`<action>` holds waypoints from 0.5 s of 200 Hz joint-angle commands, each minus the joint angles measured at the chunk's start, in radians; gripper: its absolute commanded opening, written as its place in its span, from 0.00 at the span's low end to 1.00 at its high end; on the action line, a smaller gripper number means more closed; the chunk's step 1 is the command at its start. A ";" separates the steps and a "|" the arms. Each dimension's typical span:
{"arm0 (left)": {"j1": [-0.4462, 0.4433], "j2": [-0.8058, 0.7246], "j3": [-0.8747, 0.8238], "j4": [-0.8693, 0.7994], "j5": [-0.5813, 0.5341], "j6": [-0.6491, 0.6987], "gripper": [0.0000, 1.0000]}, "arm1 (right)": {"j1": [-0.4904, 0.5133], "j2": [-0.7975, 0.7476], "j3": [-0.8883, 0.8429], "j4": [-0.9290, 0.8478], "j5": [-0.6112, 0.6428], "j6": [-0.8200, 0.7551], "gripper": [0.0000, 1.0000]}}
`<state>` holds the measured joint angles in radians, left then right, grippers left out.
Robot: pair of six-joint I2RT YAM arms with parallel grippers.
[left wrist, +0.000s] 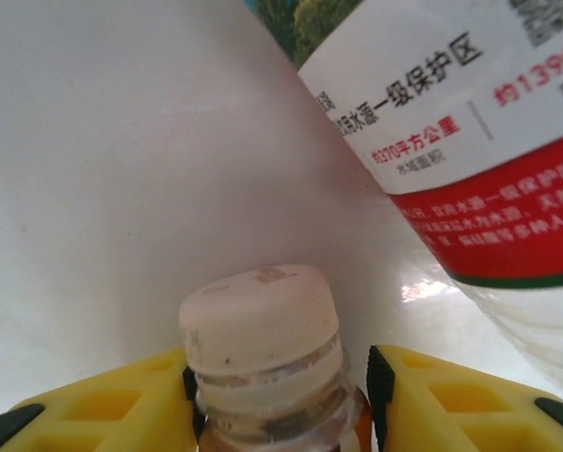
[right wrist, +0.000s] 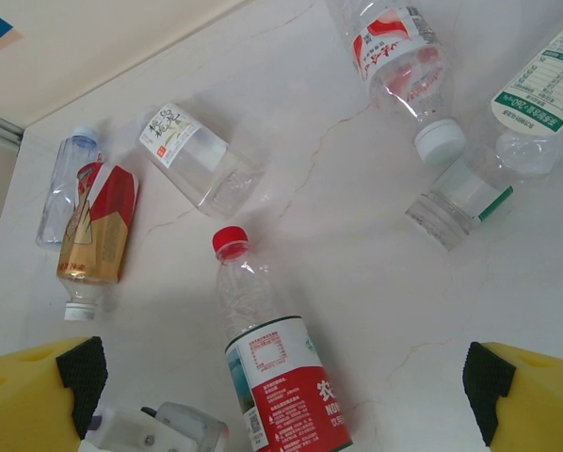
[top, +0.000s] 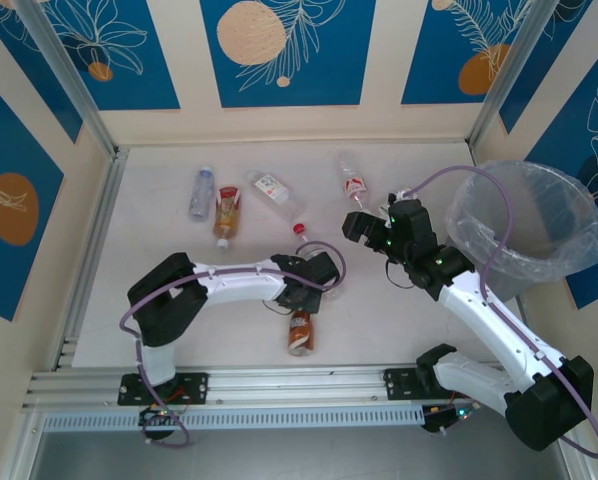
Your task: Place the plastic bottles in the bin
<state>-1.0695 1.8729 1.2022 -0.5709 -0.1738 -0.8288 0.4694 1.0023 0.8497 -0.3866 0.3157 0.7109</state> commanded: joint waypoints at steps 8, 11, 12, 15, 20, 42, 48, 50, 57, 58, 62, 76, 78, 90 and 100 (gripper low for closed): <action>-0.009 0.038 -0.002 -0.012 -0.014 0.013 0.51 | 0.005 -0.020 -0.013 -0.008 0.026 0.016 1.00; -0.009 0.039 -0.002 -0.012 -0.015 0.014 0.51 | 0.005 -0.022 -0.014 -0.008 0.028 0.016 1.00; -0.009 0.040 -0.001 -0.012 -0.015 0.014 0.50 | 0.005 -0.022 -0.014 -0.008 0.028 0.016 1.00; -0.009 0.042 -0.001 -0.012 -0.015 0.014 0.50 | 0.005 -0.022 -0.014 -0.008 0.028 0.016 1.00; -0.009 0.044 0.000 -0.012 -0.016 0.013 0.50 | 0.005 -0.021 -0.015 -0.008 0.029 0.016 0.99; -0.009 0.035 -0.004 -0.008 -0.021 0.017 0.46 | 0.006 -0.021 -0.017 -0.008 0.032 0.016 1.00; -0.009 0.028 -0.008 -0.007 -0.030 0.016 0.46 | 0.005 -0.022 -0.017 -0.008 0.033 0.015 0.99; -0.010 0.025 -0.009 -0.007 -0.034 0.015 0.46 | 0.005 -0.021 -0.016 -0.008 0.034 0.015 1.00; -0.009 0.013 -0.016 -0.009 -0.050 0.008 0.46 | 0.005 -0.021 -0.018 -0.008 0.034 0.015 1.00; -0.010 0.011 -0.017 -0.009 -0.053 0.007 0.46 | 0.005 -0.021 -0.018 -0.008 0.035 0.015 1.00; -0.010 0.004 -0.022 -0.010 -0.064 0.001 0.45 | 0.006 -0.021 -0.018 -0.009 0.036 0.015 0.99; -0.009 -0.030 -0.042 -0.001 -0.091 -0.012 0.45 | 0.005 -0.023 -0.013 -0.014 0.030 0.018 1.00; -0.009 -0.036 -0.047 0.001 -0.093 -0.014 0.45 | 0.005 -0.023 -0.010 -0.016 0.027 0.019 1.00; -0.009 -0.069 -0.064 0.023 -0.098 -0.019 0.45 | 0.005 -0.025 -0.002 -0.025 0.016 0.017 1.00; -0.009 -0.093 -0.073 0.042 -0.099 -0.017 0.45 | 0.005 -0.024 0.004 -0.034 0.009 0.013 0.99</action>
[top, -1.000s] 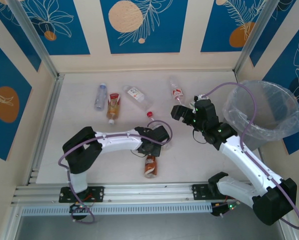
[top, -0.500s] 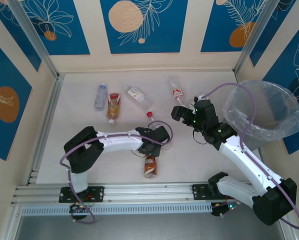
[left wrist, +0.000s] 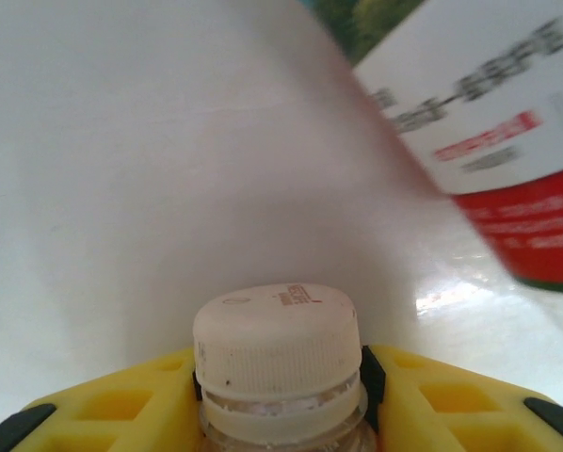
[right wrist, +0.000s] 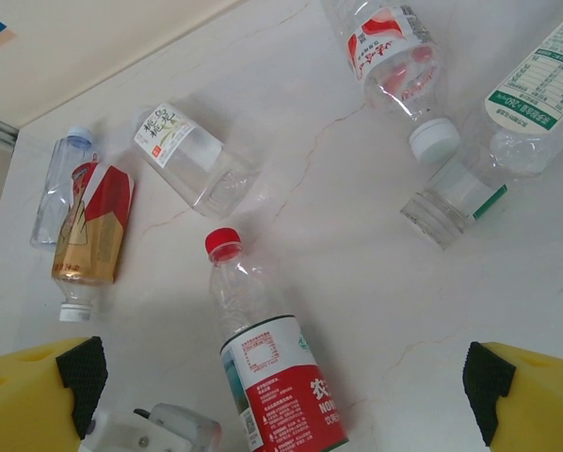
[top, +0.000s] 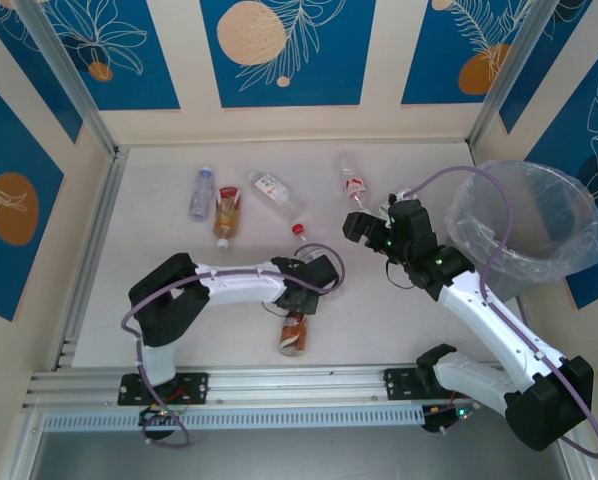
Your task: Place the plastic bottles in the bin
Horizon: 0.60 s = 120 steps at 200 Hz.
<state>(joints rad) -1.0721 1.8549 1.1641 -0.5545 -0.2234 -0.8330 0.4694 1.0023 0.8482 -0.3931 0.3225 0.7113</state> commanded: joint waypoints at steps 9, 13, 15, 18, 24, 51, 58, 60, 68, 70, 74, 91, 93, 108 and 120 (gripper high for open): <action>-0.006 -0.095 -0.039 0.032 -0.060 -0.008 0.45 | 0.005 -0.024 0.006 -0.036 0.005 0.009 1.00; -0.006 -0.102 -0.040 0.034 -0.066 -0.006 0.46 | 0.006 -0.025 0.006 -0.039 0.007 0.007 1.00; -0.006 -0.108 -0.042 0.034 -0.069 -0.005 0.46 | 0.006 -0.025 0.006 -0.042 0.008 0.007 0.99; -0.006 -0.115 -0.044 0.035 -0.074 -0.002 0.46 | 0.006 -0.025 0.007 -0.044 0.010 0.007 0.99; -0.006 -0.130 -0.047 0.038 -0.085 0.004 0.46 | 0.006 -0.025 0.006 -0.050 0.012 0.007 1.00; -0.003 -0.195 -0.067 0.047 -0.127 0.030 0.44 | 0.006 -0.031 -0.007 -0.057 0.006 0.021 1.00; 0.000 -0.208 -0.072 0.050 -0.129 0.035 0.44 | 0.007 -0.032 -0.009 -0.056 0.004 0.026 1.00; 0.001 -0.215 -0.075 0.050 -0.130 0.037 0.44 | 0.006 -0.033 -0.010 -0.055 0.004 0.027 1.00; 0.005 -0.234 -0.080 0.049 -0.133 0.037 0.44 | 0.007 -0.033 -0.012 -0.055 0.000 0.030 1.00; 0.007 -0.236 -0.080 0.048 -0.133 0.037 0.44 | 0.008 -0.033 -0.012 -0.056 0.000 0.030 1.00; 0.009 -0.246 -0.082 0.049 -0.131 0.037 0.44 | 0.008 -0.034 -0.012 -0.056 -0.002 0.031 1.00; 0.021 -0.299 -0.094 0.068 -0.124 0.047 0.44 | 0.008 -0.039 -0.012 -0.061 -0.017 0.029 1.00; 0.022 -0.305 -0.098 0.071 -0.123 0.048 0.44 | 0.008 -0.039 -0.012 -0.063 -0.020 0.028 1.00; 0.038 -0.358 -0.111 0.096 -0.121 0.063 0.44 | 0.019 -0.043 -0.003 -0.081 -0.021 0.026 1.00; 0.056 -0.391 -0.113 0.098 -0.125 0.070 0.44 | 0.031 -0.045 -0.001 -0.087 -0.020 0.012 1.00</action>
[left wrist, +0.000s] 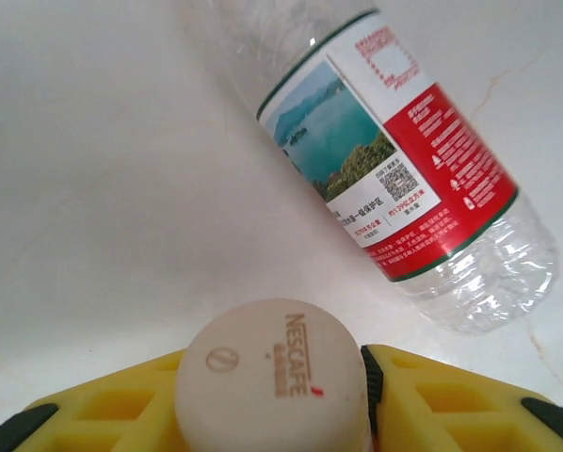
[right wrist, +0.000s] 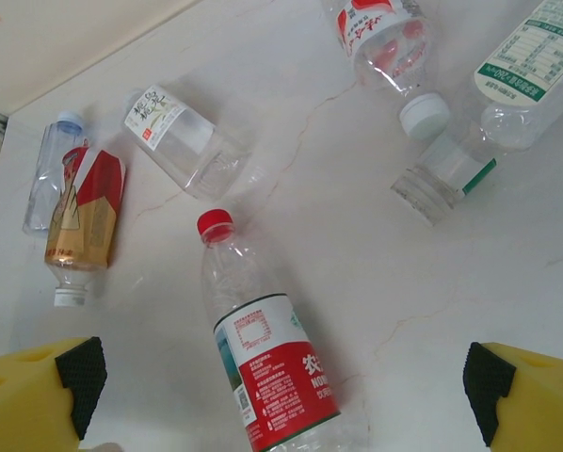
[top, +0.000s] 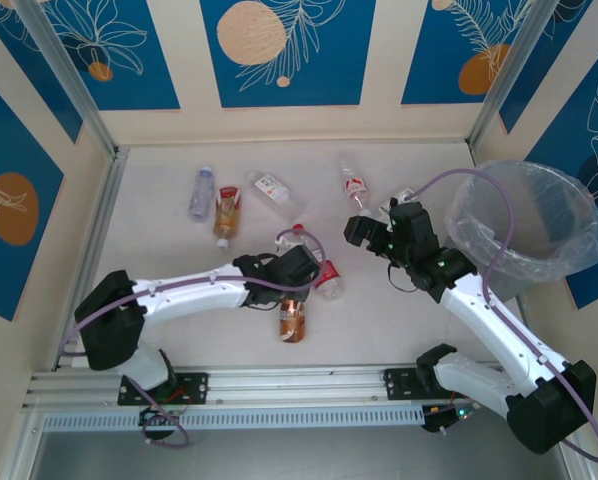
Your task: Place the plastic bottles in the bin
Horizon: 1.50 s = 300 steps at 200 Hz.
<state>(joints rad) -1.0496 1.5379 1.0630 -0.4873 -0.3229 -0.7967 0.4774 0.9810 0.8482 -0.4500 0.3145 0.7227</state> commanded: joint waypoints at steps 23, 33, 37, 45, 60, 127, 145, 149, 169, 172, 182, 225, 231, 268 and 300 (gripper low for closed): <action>0.088 -0.120 -0.019 0.051 0.022 0.045 0.44 | 0.039 -0.034 -0.022 -0.001 -0.041 -0.024 1.00; 0.116 -0.140 -0.028 0.079 0.063 0.053 0.44 | 0.042 -0.041 -0.039 0.036 -0.072 -0.031 1.00; 0.127 -0.146 -0.032 0.091 0.079 0.058 0.44 | 0.042 -0.045 -0.049 0.052 -0.085 -0.032 1.00; 0.149 -0.158 -0.037 0.113 0.111 0.065 0.44 | 0.044 -0.049 -0.063 0.081 -0.112 -0.031 1.00; 0.183 -0.172 -0.040 0.139 0.155 0.077 0.44 | 0.046 -0.054 -0.082 0.122 -0.146 -0.029 1.00; 0.210 -0.165 0.007 0.090 0.249 0.118 0.45 | 0.060 -0.073 -0.148 0.317 -0.455 -0.238 1.00; 0.217 -0.165 0.033 0.051 0.235 0.128 0.44 | 0.067 -0.062 -0.166 0.346 -0.446 -0.272 1.00; 0.219 -0.163 0.035 0.045 0.230 0.129 0.43 | 0.067 -0.060 -0.169 0.350 -0.442 -0.275 1.00; 0.223 -0.147 0.029 0.025 0.228 0.113 0.39 | 0.067 -0.041 -0.179 0.359 -0.426 -0.263 1.00; 0.223 -0.146 0.027 0.025 0.230 0.109 0.38 | 0.067 -0.037 -0.180 0.359 -0.423 -0.258 1.00; 0.222 -0.137 0.019 0.030 0.249 0.097 0.37 | 0.067 -0.027 -0.182 0.360 -0.422 -0.244 0.99; 0.223 -0.115 0.014 0.021 0.260 0.079 0.36 | 0.086 -0.018 -0.254 0.468 -0.512 -0.317 1.00; 0.223 -0.113 0.018 0.015 0.258 0.080 0.36 | 0.097 -0.011 -0.274 0.505 -0.528 -0.357 1.00; 0.222 -0.089 0.030 0.006 0.253 0.081 0.36 | 0.223 0.098 -0.365 0.705 -0.469 -0.632 0.99; 0.222 -0.075 0.034 0.004 0.259 0.071 0.35 | 0.276 0.261 -0.354 0.866 -0.424 -0.733 0.99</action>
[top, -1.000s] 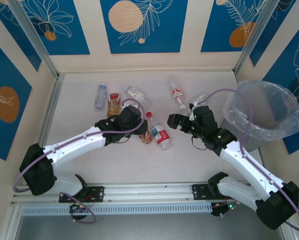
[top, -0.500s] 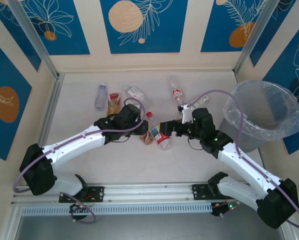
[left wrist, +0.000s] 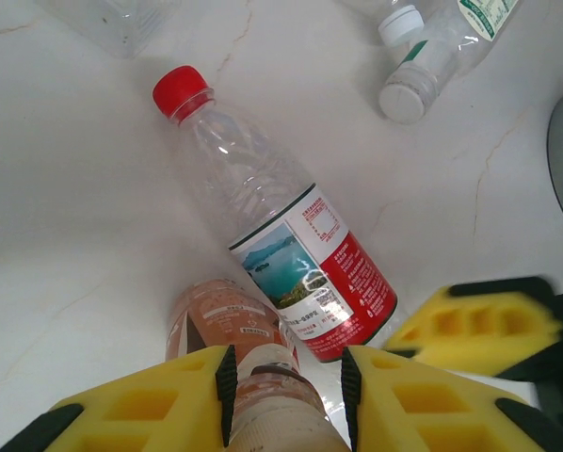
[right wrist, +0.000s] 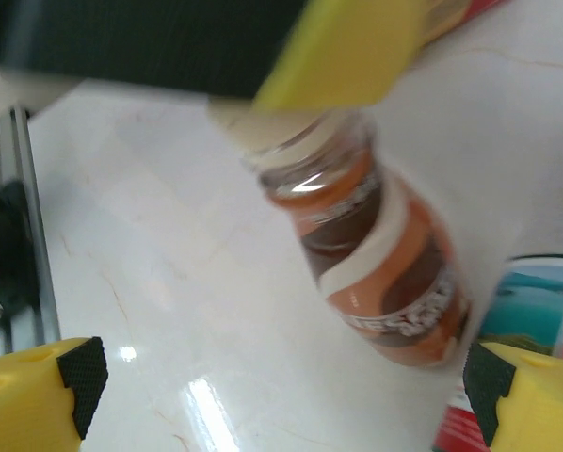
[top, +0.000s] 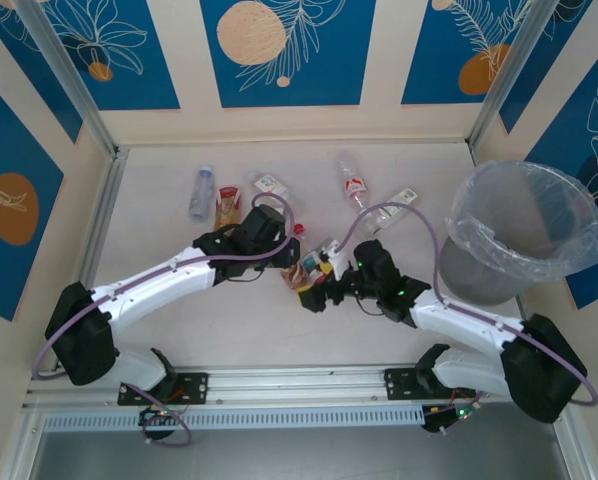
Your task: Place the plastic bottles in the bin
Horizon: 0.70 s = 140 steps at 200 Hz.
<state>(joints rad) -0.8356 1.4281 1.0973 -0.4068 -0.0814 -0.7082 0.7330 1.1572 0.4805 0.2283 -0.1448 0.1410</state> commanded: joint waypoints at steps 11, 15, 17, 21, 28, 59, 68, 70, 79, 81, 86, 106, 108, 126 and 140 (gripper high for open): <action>0.009 0.035 -0.001 -0.078 0.017 -0.019 0.35 | 0.027 0.140 0.020 0.241 0.047 -0.150 0.99; 0.008 0.034 -0.002 -0.078 0.017 -0.020 0.35 | 0.030 0.158 0.018 0.268 0.053 -0.150 1.00; 0.009 0.034 -0.002 -0.079 0.017 -0.019 0.35 | 0.032 0.168 0.017 0.280 0.056 -0.150 1.00; 0.009 0.034 -0.003 -0.079 0.016 -0.020 0.35 | 0.035 0.181 0.015 0.310 0.064 -0.151 1.00; 0.009 0.034 -0.003 -0.081 0.015 -0.020 0.35 | 0.040 0.212 0.011 0.355 0.083 -0.151 0.99; 0.012 0.032 -0.011 -0.084 0.026 -0.031 0.35 | 0.065 0.313 0.018 0.485 0.152 -0.156 0.99; 0.012 0.032 -0.010 -0.083 0.031 -0.033 0.35 | 0.072 0.334 0.017 0.521 0.175 -0.157 1.00; 0.013 0.032 -0.011 -0.083 0.032 -0.034 0.35 | 0.073 0.339 0.017 0.531 0.179 -0.157 1.00; 0.014 0.032 -0.013 -0.083 0.031 -0.036 0.35 | 0.078 0.359 0.017 0.568 0.197 -0.153 1.00; 0.014 0.031 -0.013 -0.082 0.031 -0.037 0.35 | 0.078 0.364 0.016 0.575 0.201 -0.151 1.00; 0.015 0.031 -0.014 -0.082 0.031 -0.037 0.35 | 0.081 0.375 0.017 0.594 0.209 -0.150 0.99; 0.019 0.029 -0.019 -0.076 0.038 -0.045 0.35 | 0.101 0.433 0.016 0.674 0.289 -0.160 1.00; 0.019 0.029 -0.020 -0.076 0.038 -0.045 0.35 | 0.102 0.438 0.015 0.685 0.297 -0.159 0.99; 0.025 0.028 -0.024 -0.073 0.050 -0.052 0.35 | 0.104 0.483 0.014 0.762 0.348 -0.146 0.94; 0.032 0.024 -0.031 -0.066 0.066 -0.064 0.35 | 0.107 0.517 0.025 0.794 0.351 -0.146 0.91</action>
<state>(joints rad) -0.7994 1.4307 1.1007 -0.4259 -0.0937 -0.7528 0.8230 1.6157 0.4824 0.8997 0.1349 0.0242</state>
